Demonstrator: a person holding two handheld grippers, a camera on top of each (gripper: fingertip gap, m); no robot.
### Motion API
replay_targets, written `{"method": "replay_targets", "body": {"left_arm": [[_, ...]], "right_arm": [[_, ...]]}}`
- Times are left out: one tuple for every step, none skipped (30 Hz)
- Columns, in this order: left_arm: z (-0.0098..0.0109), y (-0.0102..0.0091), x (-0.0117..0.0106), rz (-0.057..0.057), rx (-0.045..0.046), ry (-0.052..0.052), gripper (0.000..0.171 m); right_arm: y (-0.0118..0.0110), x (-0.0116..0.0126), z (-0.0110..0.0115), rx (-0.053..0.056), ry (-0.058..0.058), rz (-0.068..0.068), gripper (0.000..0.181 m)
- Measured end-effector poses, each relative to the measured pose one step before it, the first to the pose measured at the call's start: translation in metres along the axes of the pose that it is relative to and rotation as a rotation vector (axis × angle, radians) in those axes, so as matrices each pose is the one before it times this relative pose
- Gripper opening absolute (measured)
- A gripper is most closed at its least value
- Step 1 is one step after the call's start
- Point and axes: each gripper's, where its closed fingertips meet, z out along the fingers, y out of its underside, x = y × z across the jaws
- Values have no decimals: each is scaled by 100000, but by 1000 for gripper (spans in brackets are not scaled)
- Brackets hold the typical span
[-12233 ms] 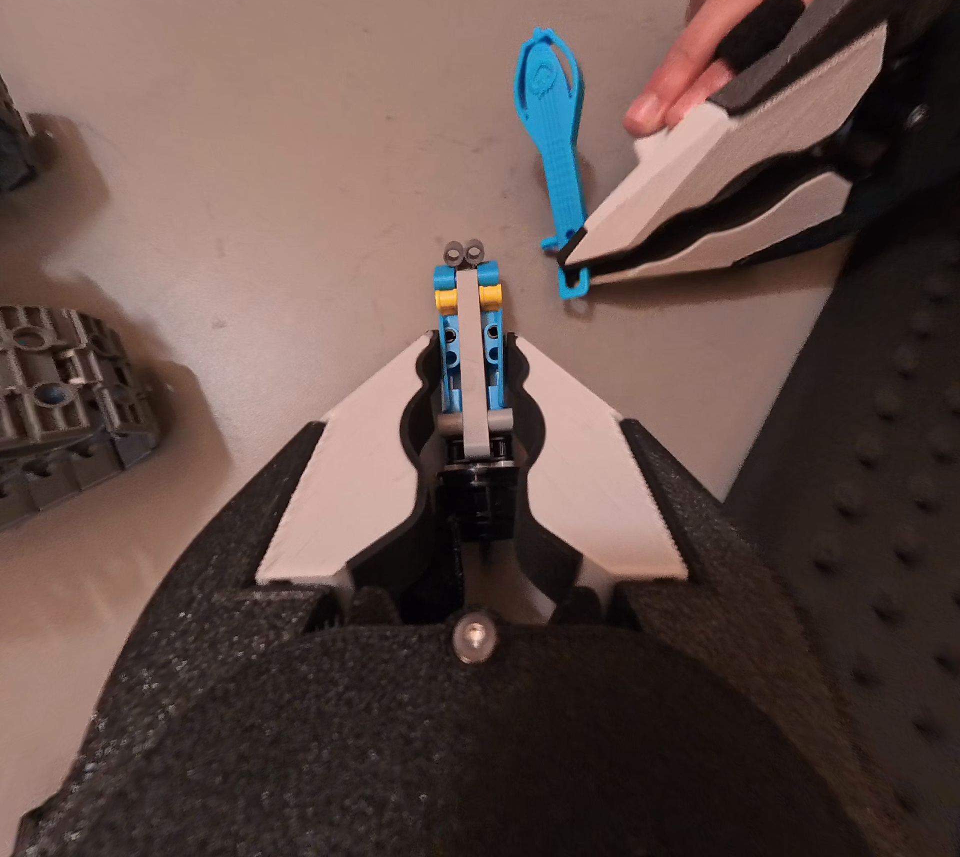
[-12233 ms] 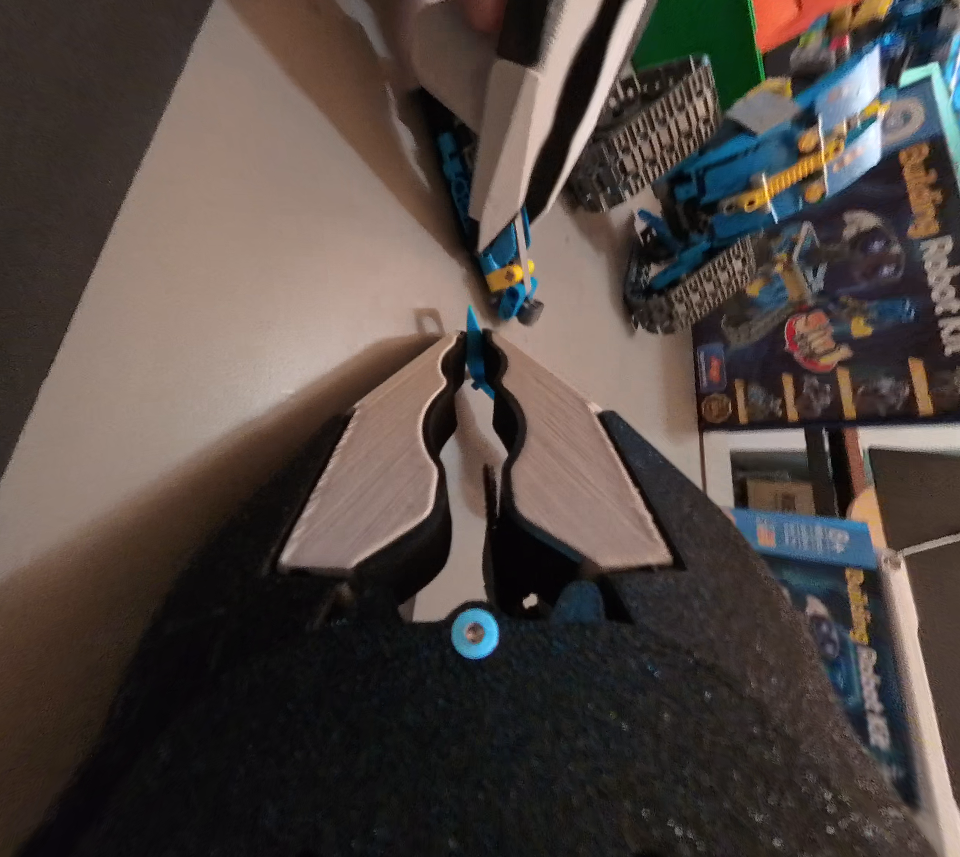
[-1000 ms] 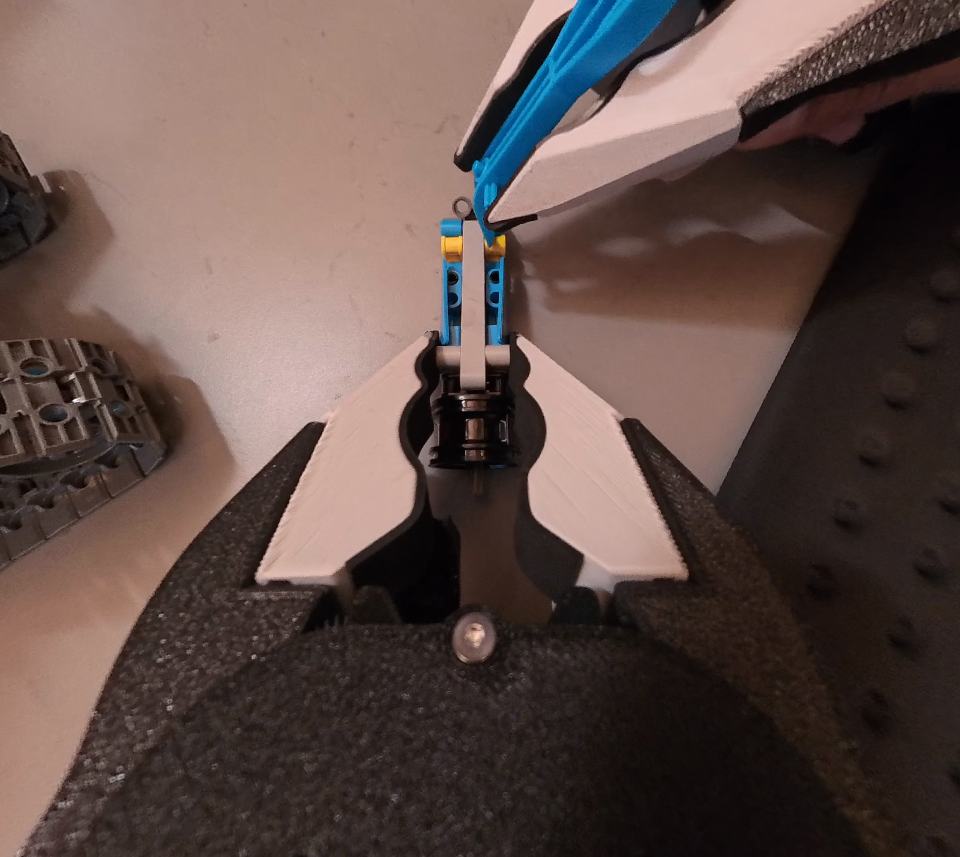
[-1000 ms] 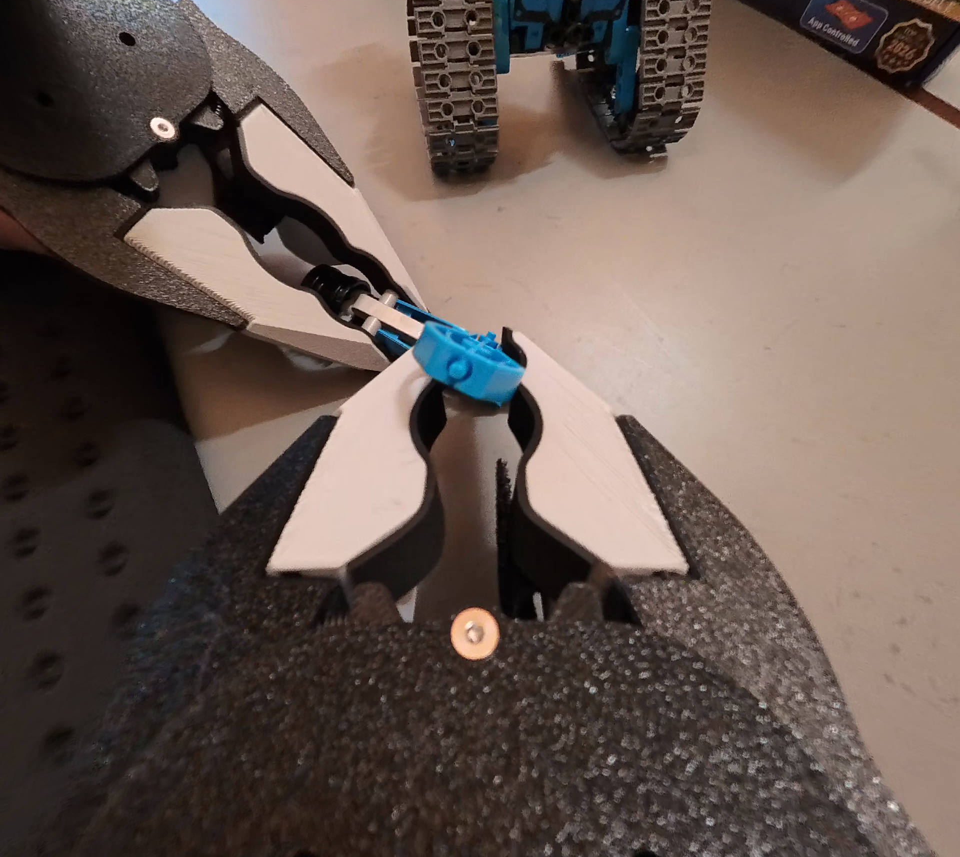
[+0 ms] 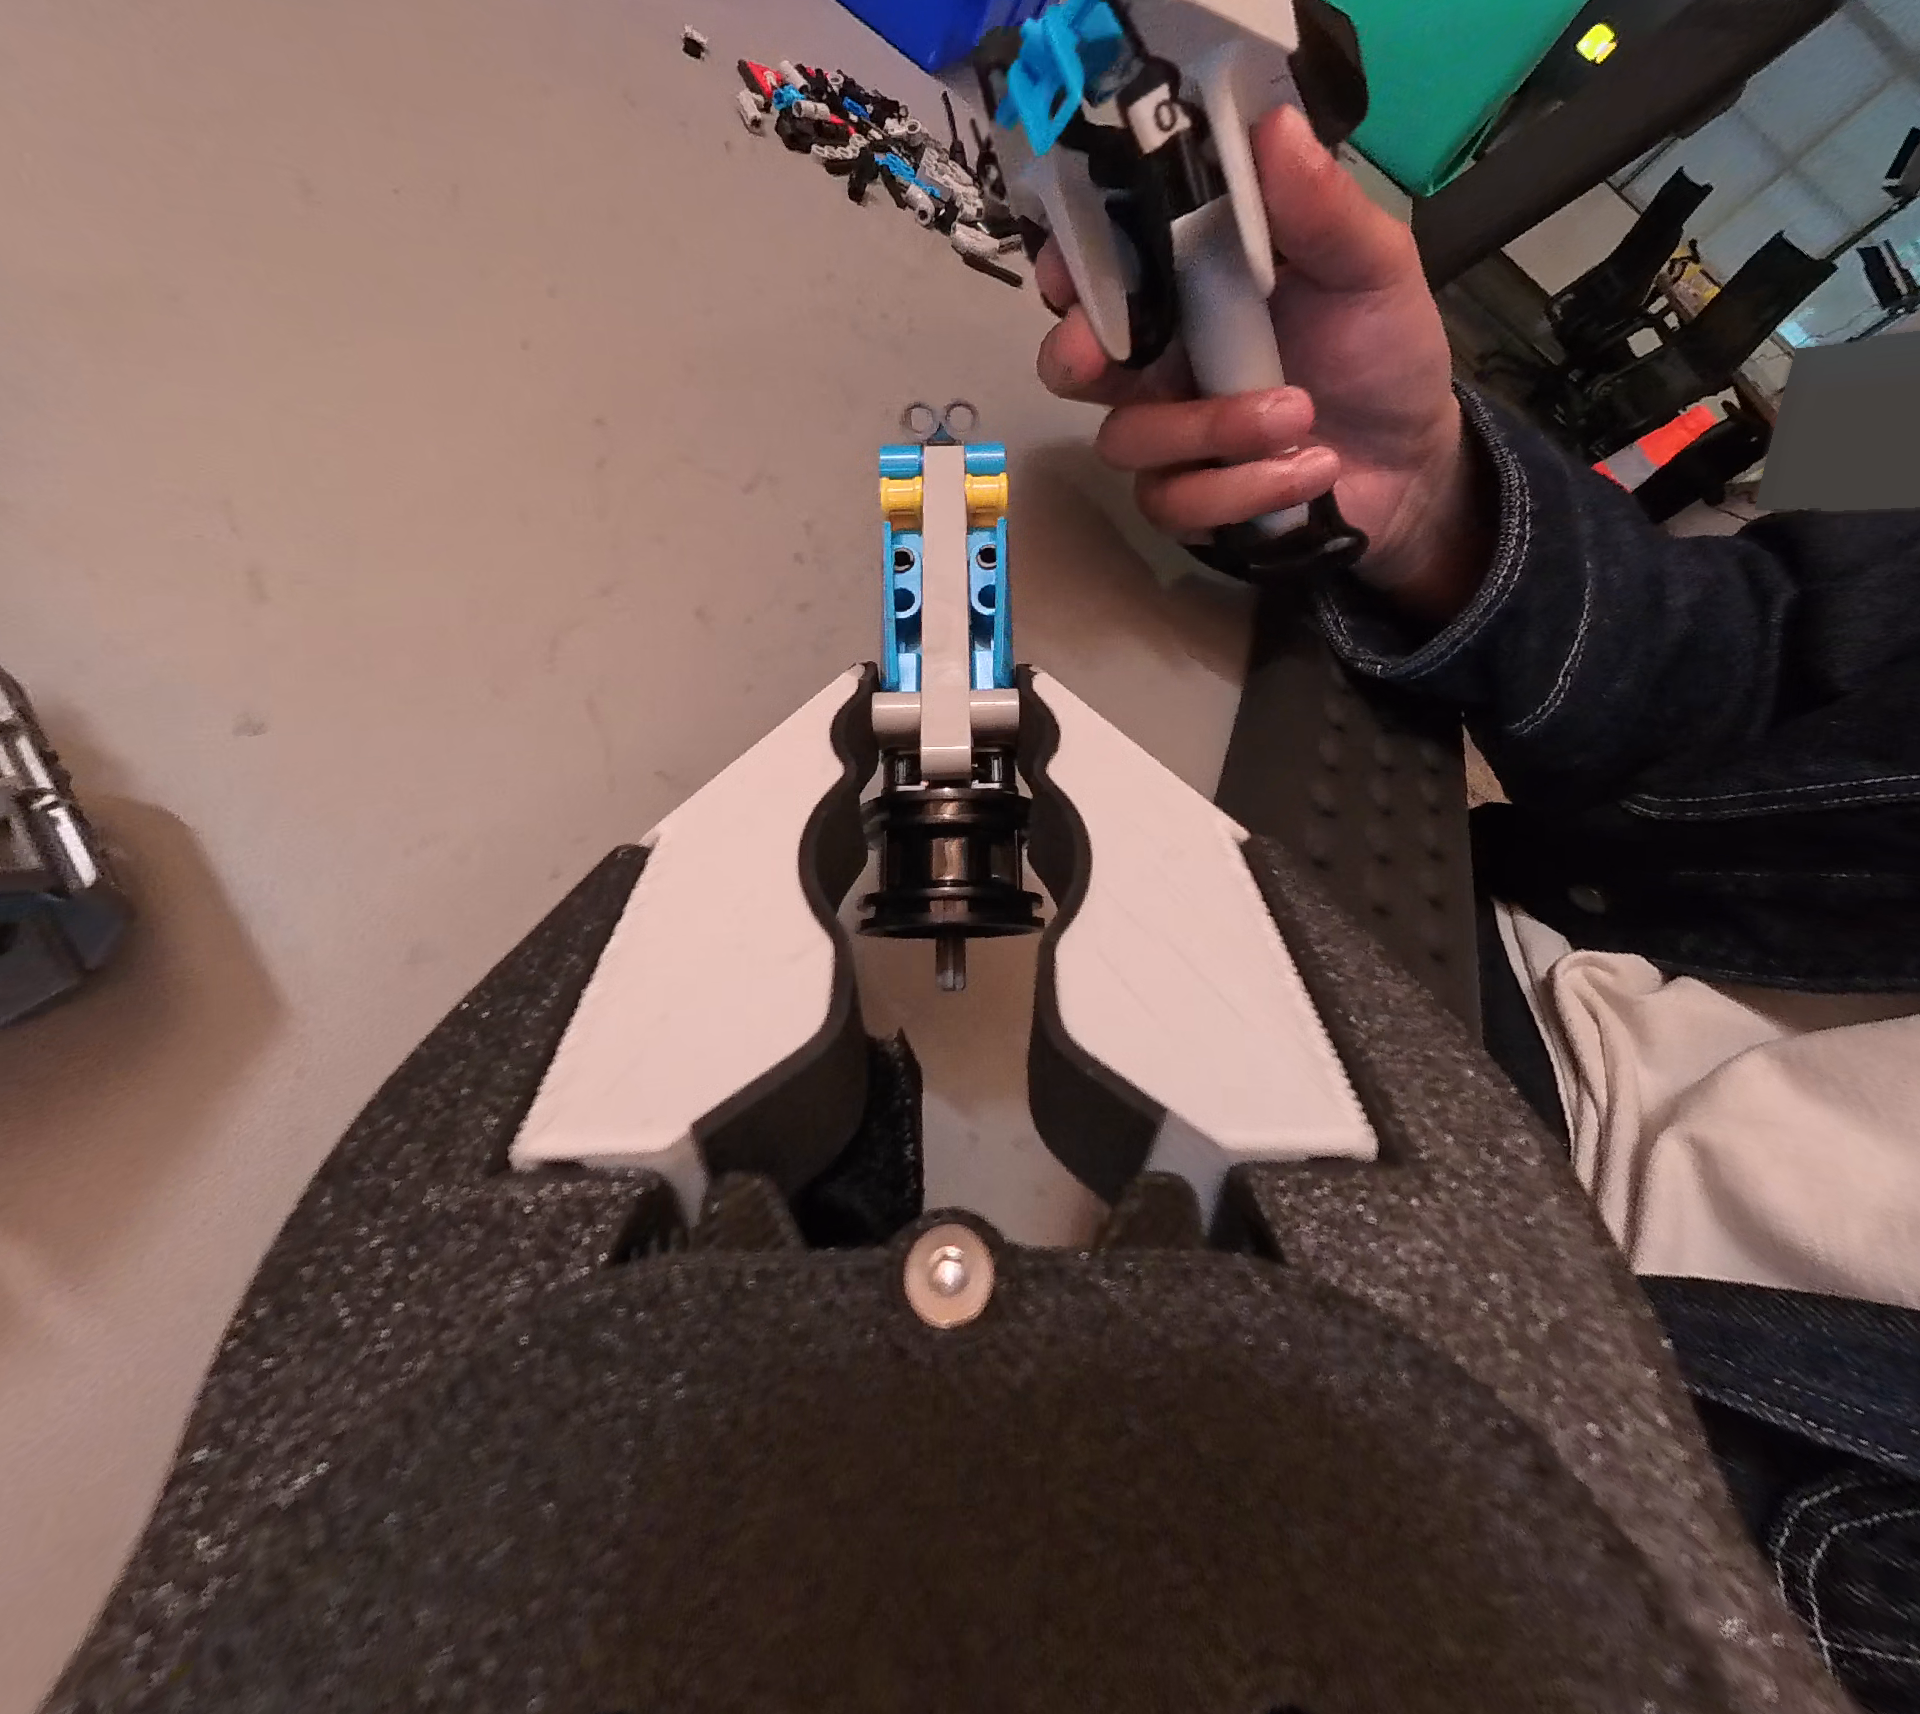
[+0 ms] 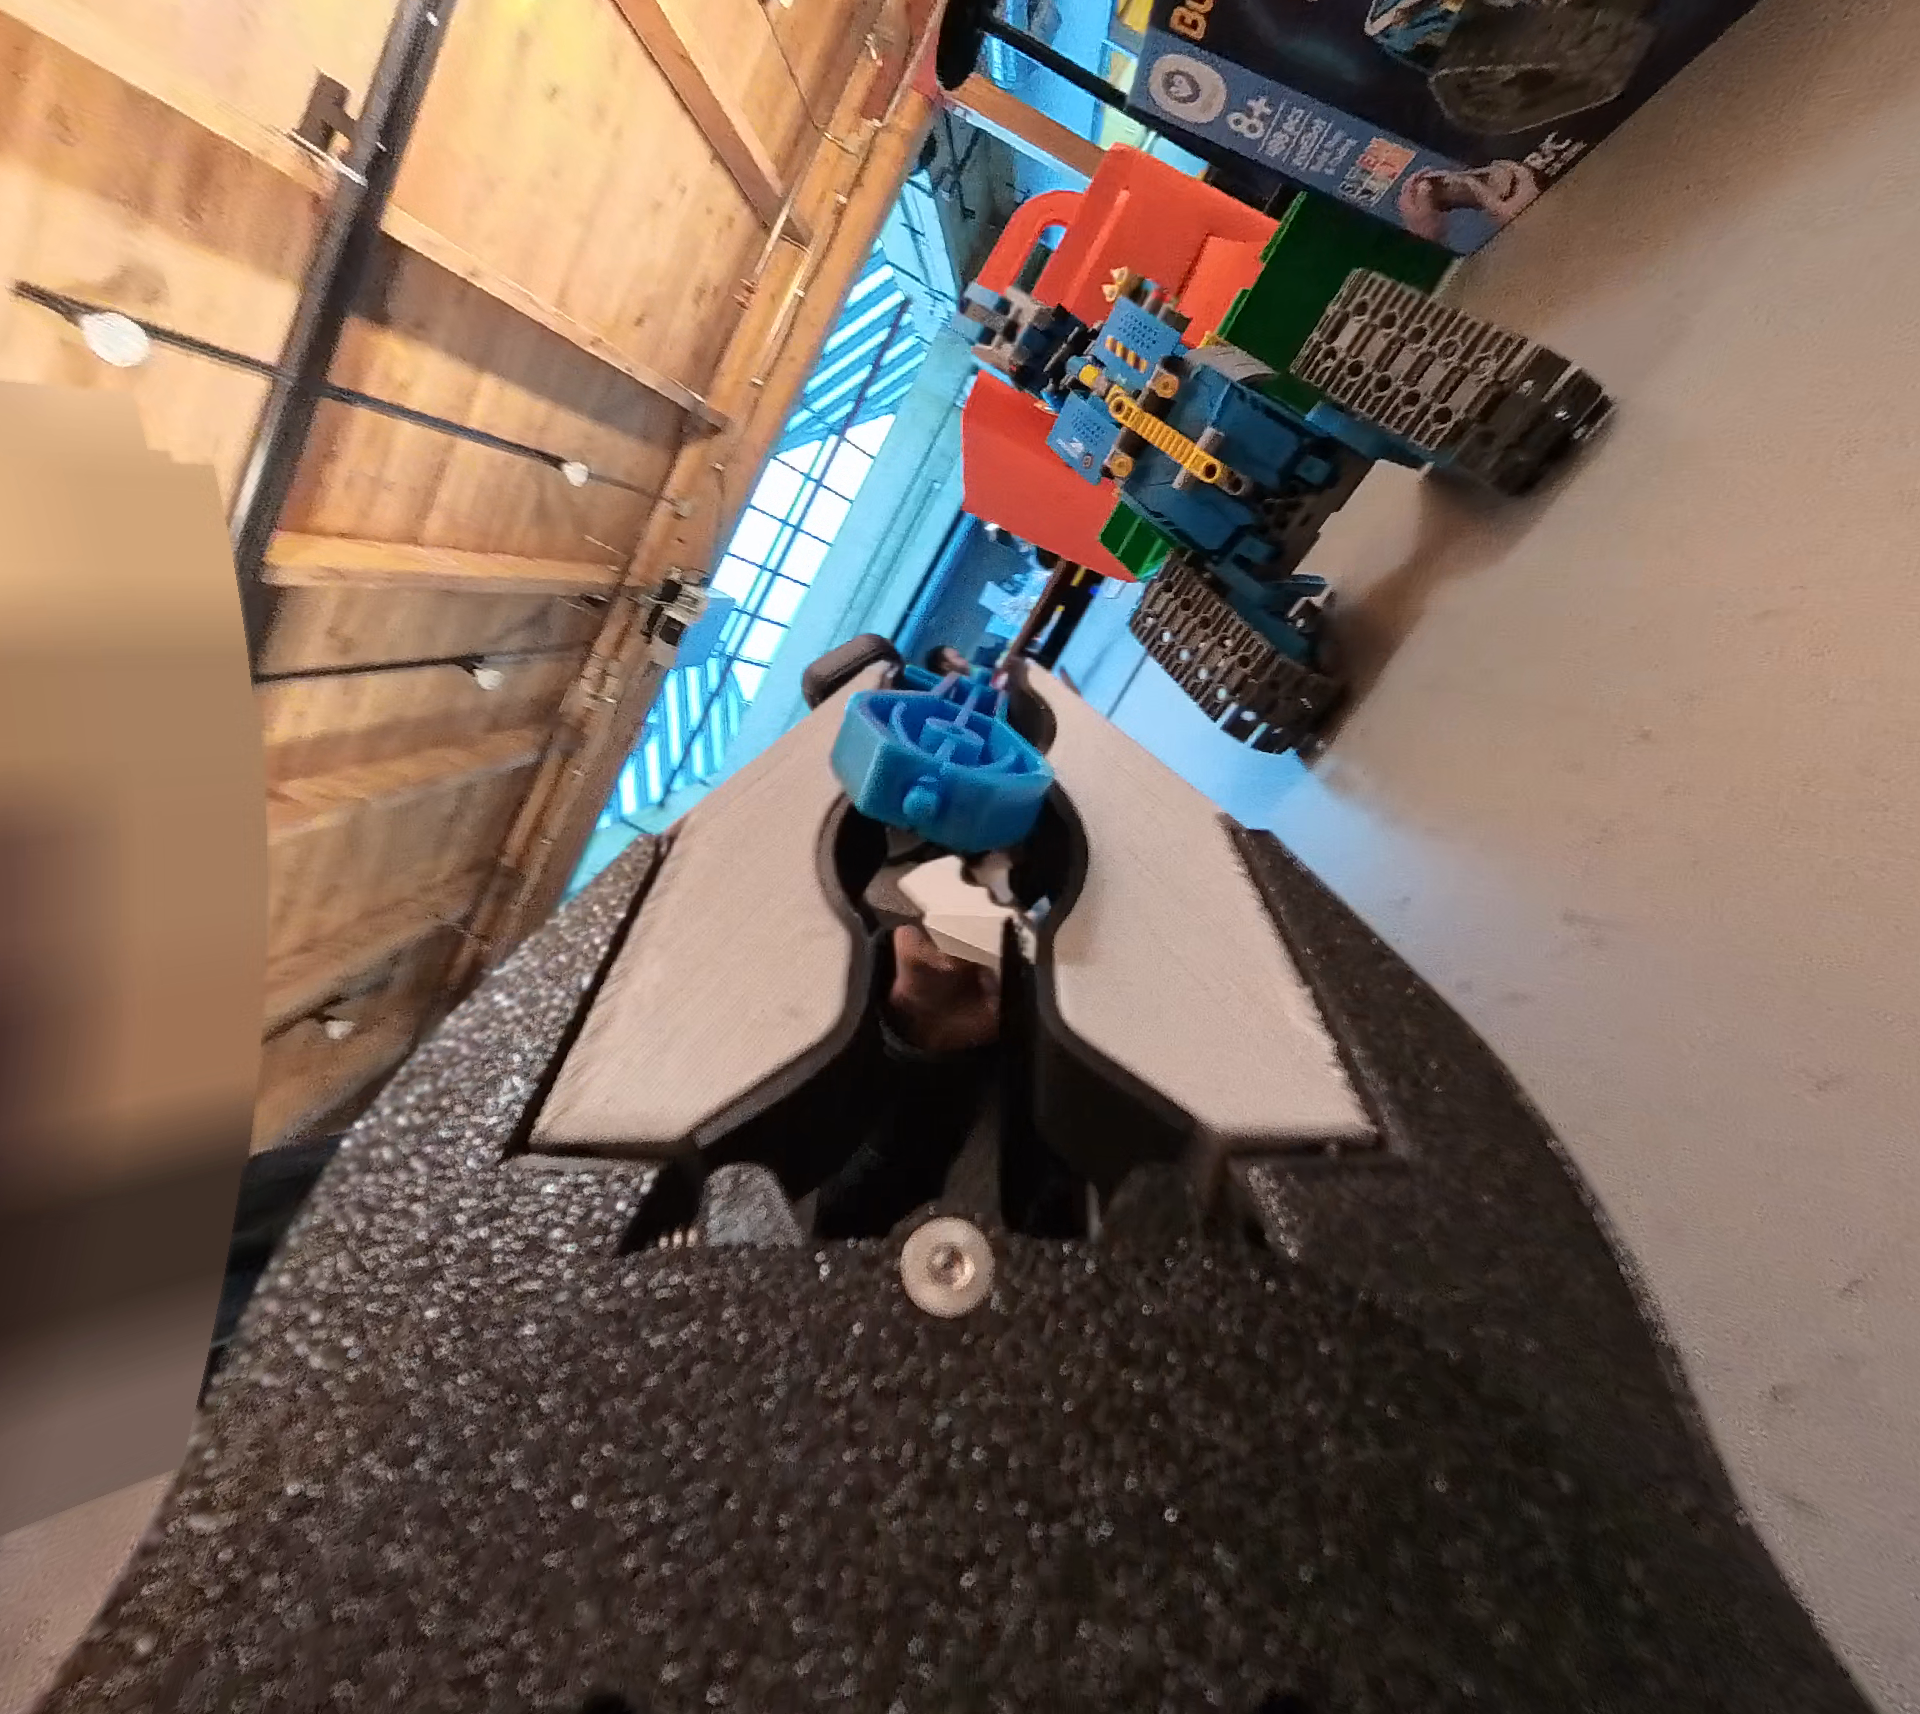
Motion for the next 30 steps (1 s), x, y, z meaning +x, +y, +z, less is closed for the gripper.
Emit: {"method": "replay_targets", "body": {"left_arm": [[-10,-19,-39,-290,178,-76,25],[-15,-29,-112,-572,207,-332,25],[-34,-38,-103,-598,274,-313,25],[-45,-60,-74,-406,441,-212,25],[-52,-83,-20,-156,537,27,25],[-49,-61,27,19,421,165,25],[-21,-40,49,92,301,272,25],[-30,-51,39,79,307,218,25],[-23,-51,25,31,362,126,25],[-29,-66,29,28,395,177,25],[-43,-81,0,323,522,-270,25],[-31,-113,-53,1075,694,-1094,25],[-21,-105,3,2099,659,-1425,25],[-12,-132,35,3041,736,-1655,25],[-28,-210,-102,4196,1076,-3044,25],[-76,-258,-281,5662,1249,-4663,25],[-96,-289,-334,6460,1327,-5124,25],[-79,-253,-243,5787,1265,-4240,25],[-16,-119,-176,4414,479,-3327,25],[72,167,-312,3748,-1256,-3763,25],[182,535,-467,3819,-3476,-4595,25],[305,871,-373,3586,-5390,-3798,25],[407,960,-1,2727,-6074,-1496,25],[423,763,284,2004,-5148,220,25],[342,510,346,2040,-3656,560,25],[259,340,297,2068,-2524,430,25],[182,249,315,1636,-1808,799,25],[150,228,388,1004,-1671,1704,25],[125,202,455,261,-1480,2607,25],[126,193,340,-181,-1414,2192,25]], "right_arm": [[-11,32,-27,180,-1006,2488,18],[73,101,6,-303,-508,2176,19],[163,84,53,-812,-524,1955,18],[171,-4,74,-792,-858,1607,18],[150,-38,91,-707,-774,1104,18],[186,18,104,-954,-165,554,18],[213,93,88,-1184,507,50,18],[183,119,81,-1060,749,-182,18],[141,92,65,-780,668,-286,18],[91,26,38,-475,348,-313,18],[22,-19,16,-151,25,-210,18],[-1,13,1,-21,136,-40,18],[-17,83,-34,74,404,142,18],[-22,96,-33,159,423,248,18],[-48,74,-37,217,298,385,18],[-35,74,-35,213,240,367,18],[-36,65,-33,170,262,278,17],[-16,60,-20,130,198,209,18],[-34,-6,-23,198,-23,83,18],[-31,-11,-9,135,-120,64,18],[-7,-7,-12,7,-19,42,18],[4,11,-2,-31,76,-7,18],[15,-6,1,-46,-27,-2,18],[-2,-30,9,-28,-189,-37,18],[23,-14,5,-148,-67,-52,18],[29,-22,18,-170,-83,-84,18],[37,-64,32,-257,-259,-207,18],[136,-38,66,-817,104,-615,18],[211,48,117,-1271,881,-1155,19],[262,74,138,-1510,1250,-1589,18]]}}
